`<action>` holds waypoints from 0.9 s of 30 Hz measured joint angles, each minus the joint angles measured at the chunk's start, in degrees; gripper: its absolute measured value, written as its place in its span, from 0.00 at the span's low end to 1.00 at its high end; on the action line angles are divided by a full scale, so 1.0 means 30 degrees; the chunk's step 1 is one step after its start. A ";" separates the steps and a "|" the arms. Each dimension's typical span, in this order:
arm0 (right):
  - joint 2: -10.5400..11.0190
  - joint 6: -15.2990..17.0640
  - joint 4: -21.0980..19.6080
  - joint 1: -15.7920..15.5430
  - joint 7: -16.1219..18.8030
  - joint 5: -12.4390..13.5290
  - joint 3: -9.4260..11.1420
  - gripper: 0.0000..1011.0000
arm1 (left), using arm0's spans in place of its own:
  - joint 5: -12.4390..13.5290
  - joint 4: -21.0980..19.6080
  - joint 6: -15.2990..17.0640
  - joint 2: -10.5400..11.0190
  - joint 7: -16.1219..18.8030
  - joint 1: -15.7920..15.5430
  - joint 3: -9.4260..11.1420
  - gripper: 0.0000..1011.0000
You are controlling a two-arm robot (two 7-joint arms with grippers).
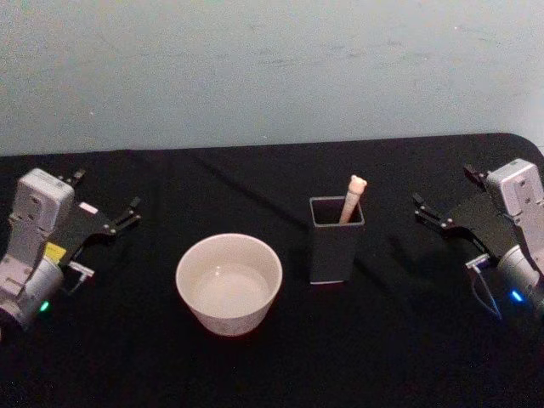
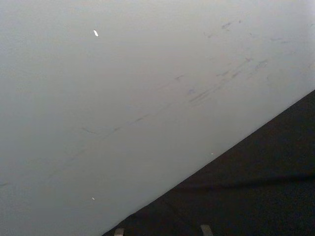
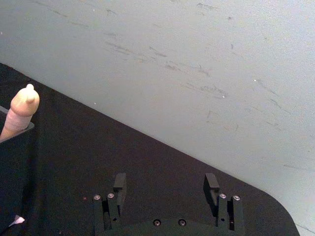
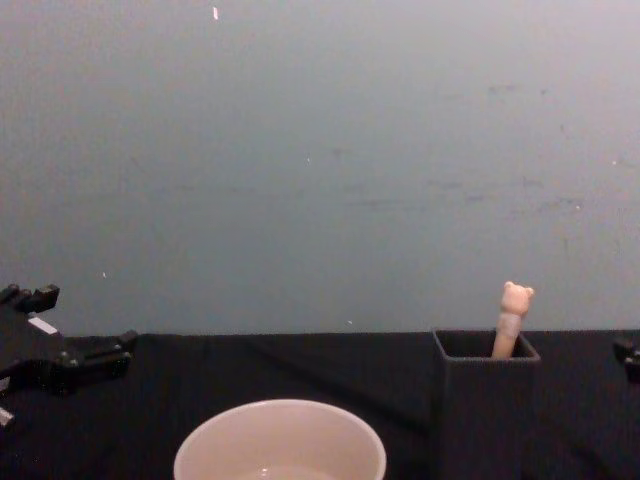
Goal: Pick up the stirring spoon with one hand, stir inside the cup, then place it back in its original position.
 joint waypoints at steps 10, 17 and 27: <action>0.0000 -0.0001 0.0000 0.0001 0.0000 0.0000 0.0000 0.99 | 0.0000 0.0000 0.0000 0.0000 -0.0001 0.0000 -0.0002 0.99; 0.0001 0.0000 0.0001 0.0000 0.0000 0.0001 0.0000 0.99 | -0.0001 -0.0001 0.0000 0.0000 -0.0001 -0.0001 -0.0001 0.99; 0.0000 0.0000 0.0001 0.0000 0.0000 0.0001 0.0000 0.99 | 0.0000 -0.0001 0.0000 0.0000 -0.0001 -0.0001 -0.0001 0.99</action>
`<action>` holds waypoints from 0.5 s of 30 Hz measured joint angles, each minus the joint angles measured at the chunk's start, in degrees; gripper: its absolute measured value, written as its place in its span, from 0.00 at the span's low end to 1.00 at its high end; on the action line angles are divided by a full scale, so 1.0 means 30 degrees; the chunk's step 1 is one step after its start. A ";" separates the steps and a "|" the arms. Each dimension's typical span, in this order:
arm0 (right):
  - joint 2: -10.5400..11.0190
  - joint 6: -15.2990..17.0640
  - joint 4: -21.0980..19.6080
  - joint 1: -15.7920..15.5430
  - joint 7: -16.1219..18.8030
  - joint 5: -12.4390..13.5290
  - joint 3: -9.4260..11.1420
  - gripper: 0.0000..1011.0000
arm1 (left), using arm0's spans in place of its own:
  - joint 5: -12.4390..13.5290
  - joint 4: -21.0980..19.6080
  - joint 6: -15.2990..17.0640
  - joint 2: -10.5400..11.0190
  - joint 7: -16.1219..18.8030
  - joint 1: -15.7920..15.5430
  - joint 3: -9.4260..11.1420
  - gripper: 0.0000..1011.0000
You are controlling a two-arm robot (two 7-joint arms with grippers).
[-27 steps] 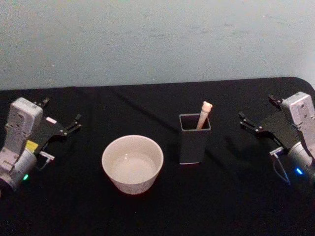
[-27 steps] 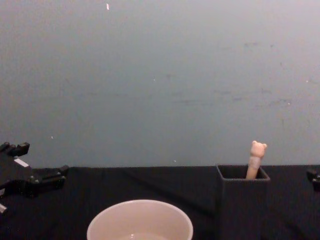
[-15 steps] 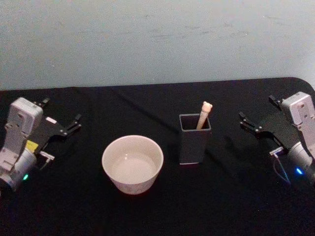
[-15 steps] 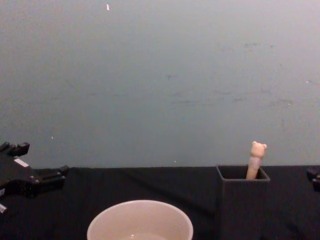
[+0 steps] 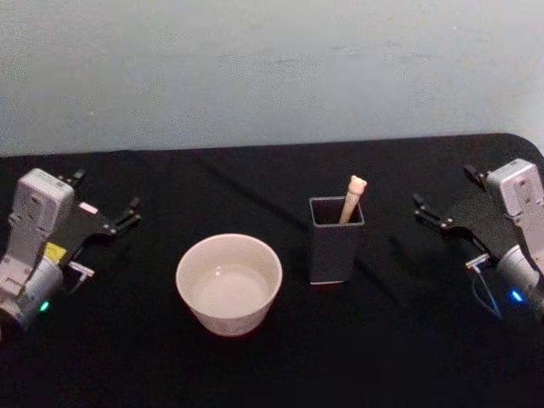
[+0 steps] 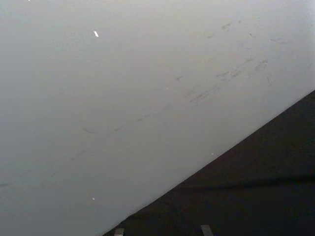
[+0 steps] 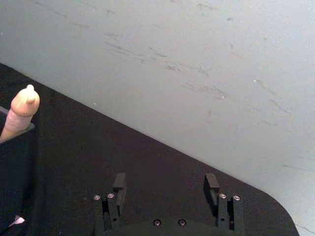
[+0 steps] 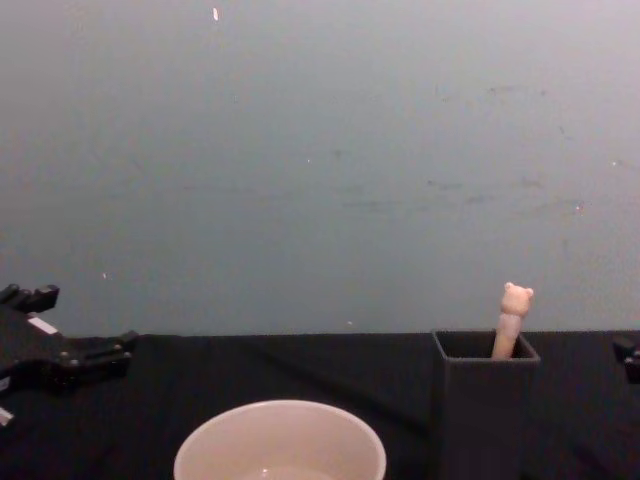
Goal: Pick up the stirring spoon with one hand, stir inside the cup, then place it back in its original position.
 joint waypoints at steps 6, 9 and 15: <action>0.0000 0.0001 0.0000 0.0000 0.0000 0.0000 0.0000 0.99 | -0.0001 0.0000 0.0001 0.0000 0.0000 0.0000 0.0000 0.99; 0.0000 0.0000 -0.0001 -0.0001 0.0001 0.0000 0.0000 0.99 | -0.0001 0.0000 0.0000 0.0000 0.0000 0.0001 0.0000 0.99; 0.0000 0.0000 -0.0001 0.0000 0.0000 0.0000 0.0000 0.99 | 0.0000 -0.0001 0.0000 0.0000 0.0000 0.0001 0.0000 0.99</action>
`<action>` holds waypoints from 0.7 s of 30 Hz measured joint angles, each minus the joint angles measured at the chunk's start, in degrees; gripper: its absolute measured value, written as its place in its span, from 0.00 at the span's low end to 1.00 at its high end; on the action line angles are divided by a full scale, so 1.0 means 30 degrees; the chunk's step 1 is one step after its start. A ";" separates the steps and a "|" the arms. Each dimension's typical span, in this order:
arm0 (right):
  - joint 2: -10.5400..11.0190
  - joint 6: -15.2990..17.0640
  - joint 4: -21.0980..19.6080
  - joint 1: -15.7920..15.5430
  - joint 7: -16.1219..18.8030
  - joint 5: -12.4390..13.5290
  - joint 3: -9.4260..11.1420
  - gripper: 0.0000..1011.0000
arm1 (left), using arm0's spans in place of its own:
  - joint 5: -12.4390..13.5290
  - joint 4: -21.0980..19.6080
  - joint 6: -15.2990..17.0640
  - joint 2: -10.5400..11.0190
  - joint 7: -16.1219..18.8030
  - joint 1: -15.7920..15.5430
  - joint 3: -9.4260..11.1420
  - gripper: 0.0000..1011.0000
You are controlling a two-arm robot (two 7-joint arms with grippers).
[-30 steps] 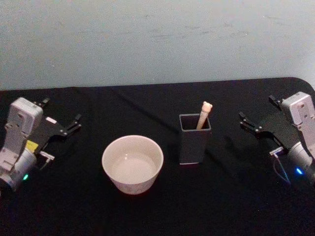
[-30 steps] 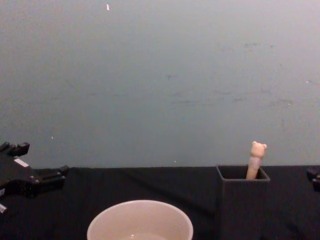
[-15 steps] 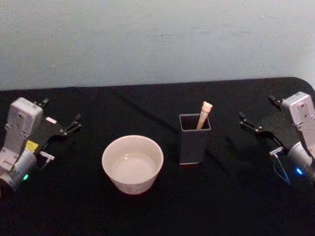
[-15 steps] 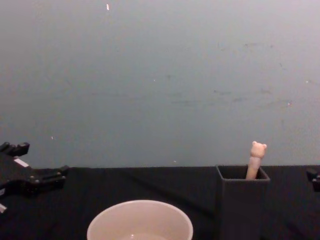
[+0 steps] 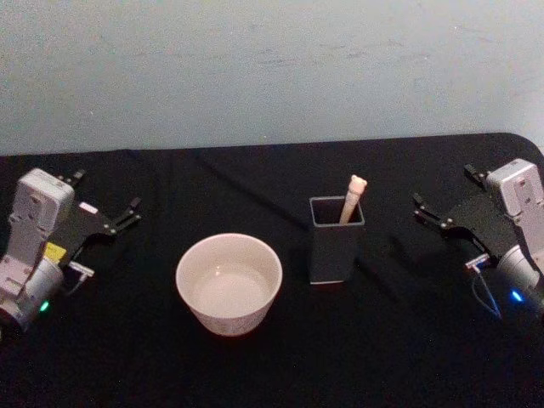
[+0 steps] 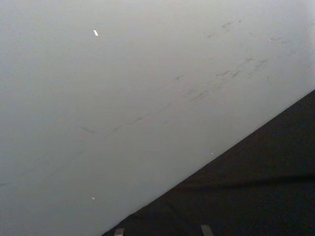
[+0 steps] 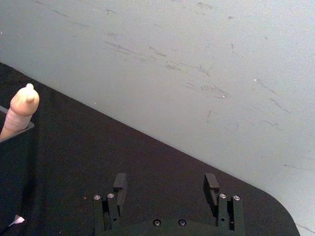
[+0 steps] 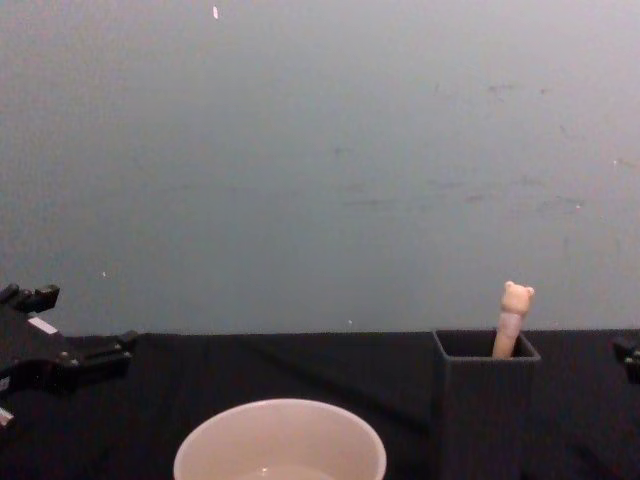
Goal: Pick up the stirring spoon with one hand, stir inside the cup, then place it back in its original position.
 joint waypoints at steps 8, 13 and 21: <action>0.0005 -0.0122 0.0001 -0.0026 0.0104 -0.0088 0.0045 0.99 | 0.0000 0.0001 -0.0001 0.0000 0.0000 -0.0001 0.0000 0.99; 0.0222 -0.0443 -0.0355 -0.0282 0.0836 0.0092 0.0397 0.99 | -0.0001 0.0001 0.0000 0.0000 0.0000 0.0000 0.0000 0.99; 0.1356 -0.0035 -0.2166 -0.1634 0.3752 0.2743 0.1570 0.99 | 0.0000 0.0001 0.0000 0.0000 0.0000 0.0001 0.0000 0.99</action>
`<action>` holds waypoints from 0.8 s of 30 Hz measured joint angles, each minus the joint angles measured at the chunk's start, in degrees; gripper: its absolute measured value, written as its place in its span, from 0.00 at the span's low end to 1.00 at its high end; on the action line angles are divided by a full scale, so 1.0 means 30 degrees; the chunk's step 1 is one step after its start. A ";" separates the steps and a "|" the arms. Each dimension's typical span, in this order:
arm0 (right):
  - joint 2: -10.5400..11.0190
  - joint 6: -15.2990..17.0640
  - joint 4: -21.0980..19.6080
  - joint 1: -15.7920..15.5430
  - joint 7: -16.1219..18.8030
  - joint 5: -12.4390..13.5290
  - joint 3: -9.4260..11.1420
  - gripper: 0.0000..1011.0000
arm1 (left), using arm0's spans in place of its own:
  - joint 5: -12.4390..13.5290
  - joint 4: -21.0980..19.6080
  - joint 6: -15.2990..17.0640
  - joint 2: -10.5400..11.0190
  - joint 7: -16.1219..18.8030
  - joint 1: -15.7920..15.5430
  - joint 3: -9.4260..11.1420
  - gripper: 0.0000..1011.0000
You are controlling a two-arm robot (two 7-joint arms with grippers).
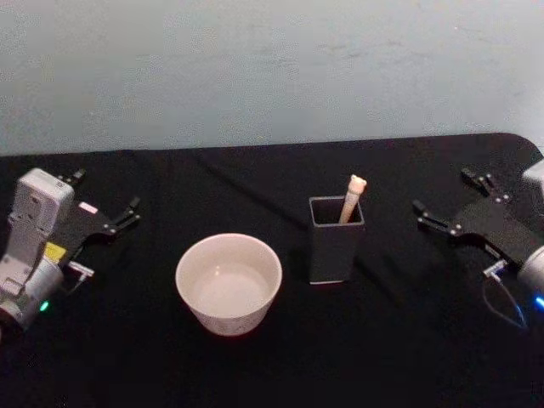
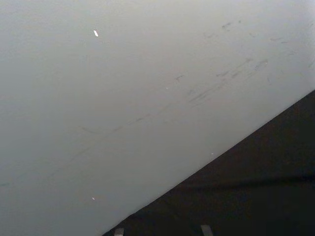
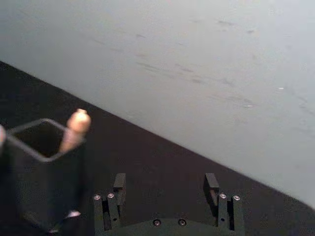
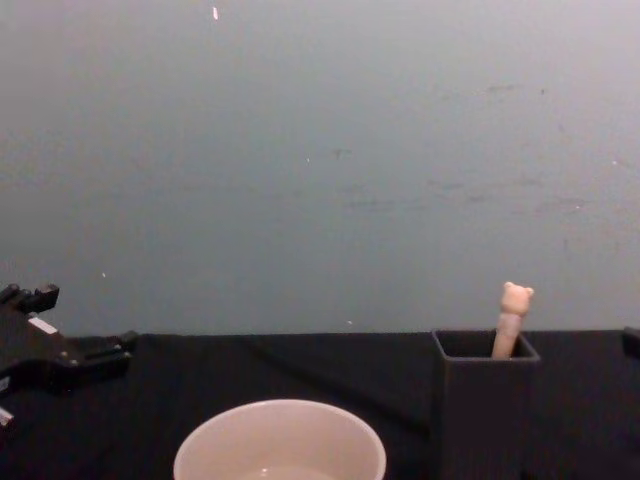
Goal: Pick up the stirring spoon with one hand, stir inside the cup, then place it back in its original position.
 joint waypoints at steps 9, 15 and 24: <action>0.0802 0.0525 -0.1826 -0.1350 0.3072 0.2585 0.0798 0.99 | 0.0000 0.0000 0.0000 0.0000 0.0000 -0.0001 -0.0001 0.99; 0.0438 0.1054 -0.2230 -0.1202 0.3946 0.3029 0.0768 0.99 | 0.0000 0.0001 0.0000 0.0001 0.0000 -0.0001 -0.0001 0.99; -0.0913 0.2349 -0.1585 0.0166 0.4328 0.2954 0.0242 0.99 | 0.0000 0.0001 -0.0001 0.0000 0.0000 -0.0001 0.0000 0.99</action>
